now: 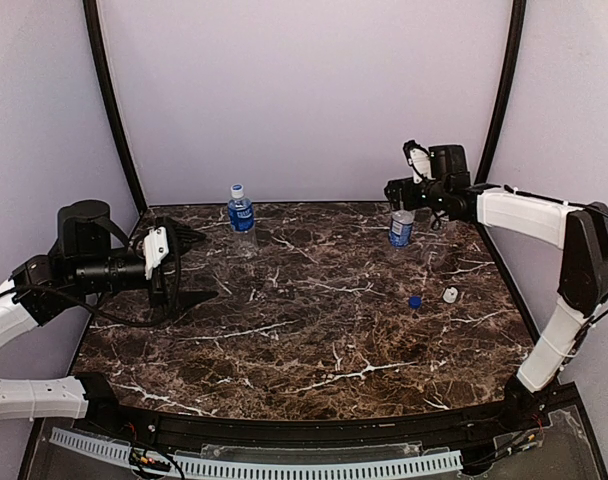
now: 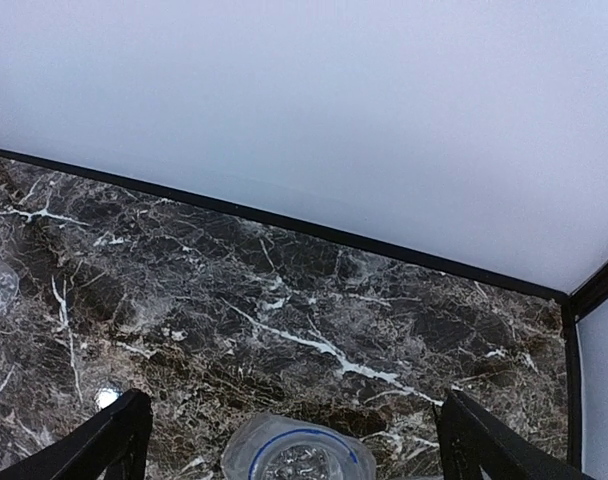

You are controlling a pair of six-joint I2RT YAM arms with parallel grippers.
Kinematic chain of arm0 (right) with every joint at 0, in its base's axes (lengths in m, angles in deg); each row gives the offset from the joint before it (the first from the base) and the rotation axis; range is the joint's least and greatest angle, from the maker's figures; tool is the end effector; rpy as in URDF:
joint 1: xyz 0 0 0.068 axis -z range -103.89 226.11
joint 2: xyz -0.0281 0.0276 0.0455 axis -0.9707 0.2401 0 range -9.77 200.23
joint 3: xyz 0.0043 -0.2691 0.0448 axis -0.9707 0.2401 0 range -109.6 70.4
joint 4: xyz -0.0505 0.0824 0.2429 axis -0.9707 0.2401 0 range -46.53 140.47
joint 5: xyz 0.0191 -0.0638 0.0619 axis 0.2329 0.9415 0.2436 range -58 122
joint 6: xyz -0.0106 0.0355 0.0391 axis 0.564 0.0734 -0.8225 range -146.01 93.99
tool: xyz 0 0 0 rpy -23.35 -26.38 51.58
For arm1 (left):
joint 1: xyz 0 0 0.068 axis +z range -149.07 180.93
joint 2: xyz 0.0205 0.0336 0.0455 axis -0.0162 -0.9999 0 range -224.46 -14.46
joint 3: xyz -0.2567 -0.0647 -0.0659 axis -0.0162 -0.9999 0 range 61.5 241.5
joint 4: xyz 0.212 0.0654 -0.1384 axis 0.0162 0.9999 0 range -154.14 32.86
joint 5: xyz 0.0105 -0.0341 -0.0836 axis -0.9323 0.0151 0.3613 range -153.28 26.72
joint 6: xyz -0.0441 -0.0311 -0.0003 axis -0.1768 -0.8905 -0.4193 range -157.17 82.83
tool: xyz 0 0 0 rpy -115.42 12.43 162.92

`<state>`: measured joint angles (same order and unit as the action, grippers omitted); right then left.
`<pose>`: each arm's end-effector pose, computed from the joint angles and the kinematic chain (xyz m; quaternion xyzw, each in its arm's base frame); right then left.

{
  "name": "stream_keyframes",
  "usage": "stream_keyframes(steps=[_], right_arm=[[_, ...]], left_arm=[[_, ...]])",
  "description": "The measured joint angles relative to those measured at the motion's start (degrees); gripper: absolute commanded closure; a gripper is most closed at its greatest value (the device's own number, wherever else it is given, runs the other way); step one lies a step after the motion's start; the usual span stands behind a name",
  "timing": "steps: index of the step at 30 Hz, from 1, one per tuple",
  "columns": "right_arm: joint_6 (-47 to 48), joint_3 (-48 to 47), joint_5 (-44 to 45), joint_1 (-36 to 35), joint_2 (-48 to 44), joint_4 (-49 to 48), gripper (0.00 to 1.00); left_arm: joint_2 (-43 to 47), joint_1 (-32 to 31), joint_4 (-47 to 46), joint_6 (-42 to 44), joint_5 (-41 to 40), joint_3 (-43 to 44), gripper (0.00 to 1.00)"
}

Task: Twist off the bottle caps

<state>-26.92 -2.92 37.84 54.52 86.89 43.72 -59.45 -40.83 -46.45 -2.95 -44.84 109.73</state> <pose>0.3729 0.1437 0.2901 -0.1225 0.8271 0.0649 0.5447 0.1259 -0.1275 0.3470 0.5576 0.5545 -0.1662 0.5950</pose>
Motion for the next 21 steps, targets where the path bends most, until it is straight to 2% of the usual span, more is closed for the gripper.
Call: stream_keyframes(steps=[8, 15, 18, 21], right_arm=[[2.0, -12.3, -3.2, -1.2, 0.0, 5.0, 0.01], [4.2, -25.6, -11.7, -10.6, 3.5, 3.1, 0.01], [3.3, -26.4, -15.3, -12.9, 4.4, 1.7, 0.02], [1.8, -24.8, -17.2, -13.1, 4.7, 0.8, 0.01]], left_arm=[[2.8, 4.9, -4.3, -6.8, -4.9, -5.4, 0.01], [6.3, 13.5, -8.2, -18.8, -10.8, -13.3, 0.05], [3.5, 15.8, -9.1, -24.3, -11.4, -12.7, 0.05], [-4.3, 17.6, -8.9, -29.3, -9.5, -7.3, 0.06]])
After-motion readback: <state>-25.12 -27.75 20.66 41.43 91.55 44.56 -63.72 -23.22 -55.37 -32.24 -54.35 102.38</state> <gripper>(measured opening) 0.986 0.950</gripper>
